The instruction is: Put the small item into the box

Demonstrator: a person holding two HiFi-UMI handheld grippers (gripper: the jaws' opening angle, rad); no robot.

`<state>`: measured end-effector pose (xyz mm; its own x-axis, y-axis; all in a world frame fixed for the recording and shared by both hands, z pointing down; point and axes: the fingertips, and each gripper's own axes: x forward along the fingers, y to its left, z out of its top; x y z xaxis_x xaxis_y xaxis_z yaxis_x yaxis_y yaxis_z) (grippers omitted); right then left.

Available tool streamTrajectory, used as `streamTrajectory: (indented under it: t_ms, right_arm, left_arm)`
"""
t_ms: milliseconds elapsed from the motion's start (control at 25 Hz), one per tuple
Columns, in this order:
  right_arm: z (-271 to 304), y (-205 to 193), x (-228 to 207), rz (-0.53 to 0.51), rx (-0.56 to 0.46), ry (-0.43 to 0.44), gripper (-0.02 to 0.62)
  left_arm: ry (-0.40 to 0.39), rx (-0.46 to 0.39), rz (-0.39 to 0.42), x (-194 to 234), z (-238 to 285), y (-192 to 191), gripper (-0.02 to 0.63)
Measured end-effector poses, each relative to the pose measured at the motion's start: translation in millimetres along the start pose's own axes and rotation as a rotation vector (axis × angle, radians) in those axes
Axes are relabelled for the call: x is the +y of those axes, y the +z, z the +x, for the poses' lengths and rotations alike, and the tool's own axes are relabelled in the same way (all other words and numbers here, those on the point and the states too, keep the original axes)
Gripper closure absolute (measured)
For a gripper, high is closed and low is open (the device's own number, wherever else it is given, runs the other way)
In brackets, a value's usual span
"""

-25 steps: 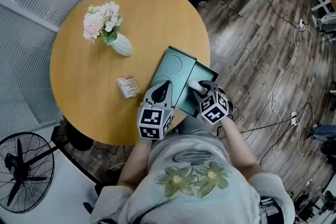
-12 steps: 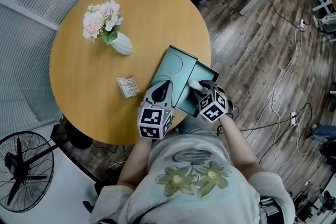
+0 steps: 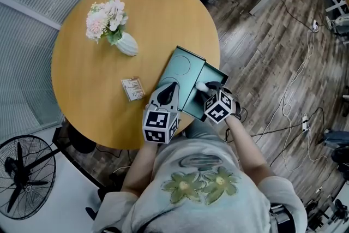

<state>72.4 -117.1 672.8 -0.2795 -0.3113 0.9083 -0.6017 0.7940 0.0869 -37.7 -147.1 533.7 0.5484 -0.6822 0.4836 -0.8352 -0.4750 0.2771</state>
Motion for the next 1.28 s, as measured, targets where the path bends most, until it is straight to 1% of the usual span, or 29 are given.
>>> streamTrajectory:
  t_ms: [640, 1280]
  right_arm:
    - [23.3, -8.7, 7.6, -0.102, 0.127, 0.032, 0.453]
    - [34.2, -16.2, 10.9, -0.148, 0.174, 0.047, 0.453]
  left_arm:
    - [0.004, 0.003, -0.004, 1.9, 1.0, -1.1, 0.604]
    - [0.010, 0.009, -0.009, -0.4, 1.2, -4.5, 0.604]
